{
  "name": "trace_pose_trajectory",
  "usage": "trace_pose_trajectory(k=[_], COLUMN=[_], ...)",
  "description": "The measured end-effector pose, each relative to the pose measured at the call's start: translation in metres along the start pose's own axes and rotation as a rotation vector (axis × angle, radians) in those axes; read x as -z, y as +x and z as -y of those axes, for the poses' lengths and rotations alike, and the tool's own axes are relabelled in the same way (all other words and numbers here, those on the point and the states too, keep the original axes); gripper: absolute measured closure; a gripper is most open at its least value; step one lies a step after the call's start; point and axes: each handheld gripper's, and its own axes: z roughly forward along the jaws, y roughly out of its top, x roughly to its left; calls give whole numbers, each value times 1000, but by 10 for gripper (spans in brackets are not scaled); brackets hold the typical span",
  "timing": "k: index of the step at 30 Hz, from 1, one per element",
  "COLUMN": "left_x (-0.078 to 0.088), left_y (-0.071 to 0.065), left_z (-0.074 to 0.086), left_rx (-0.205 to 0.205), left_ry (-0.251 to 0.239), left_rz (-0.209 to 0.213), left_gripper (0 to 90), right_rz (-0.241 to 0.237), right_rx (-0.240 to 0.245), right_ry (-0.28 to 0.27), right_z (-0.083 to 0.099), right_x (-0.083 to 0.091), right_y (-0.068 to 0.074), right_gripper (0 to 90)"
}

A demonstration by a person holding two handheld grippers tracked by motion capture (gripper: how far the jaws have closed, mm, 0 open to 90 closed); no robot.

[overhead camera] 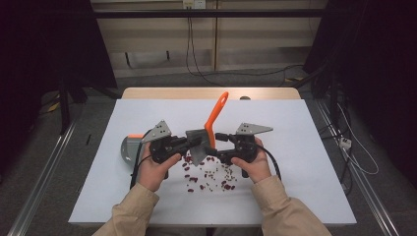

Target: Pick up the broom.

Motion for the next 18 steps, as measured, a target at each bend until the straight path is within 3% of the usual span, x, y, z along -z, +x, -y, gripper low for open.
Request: trace_pose_trajectory(k=[6, 11, 14, 16, 18], left_x=[-1, 0, 0, 1, 2], left_y=[-2, -1, 0, 1, 2], left_z=[0, 0, -1, -1, -1], left_rx=[6, 11, 13, 20, 35], left_ry=[-11, -26, -36, -41, -53], left_rz=[15, 18, 27, 35, 43], left_gripper=[856, 858, 859, 859, 859], right_rz=[-55, -61, -94, -80, -92], right_rx=[9, 36, 11, 43, 30], right_ry=[34, 35, 44, 54, 55], right_z=[4, 2, 3, 2, 1], right_x=[-8, -4, -1, 1, 4], right_y=[2, 3, 1, 3, 3], right_gripper=[284, 484, 558, 600, 648])
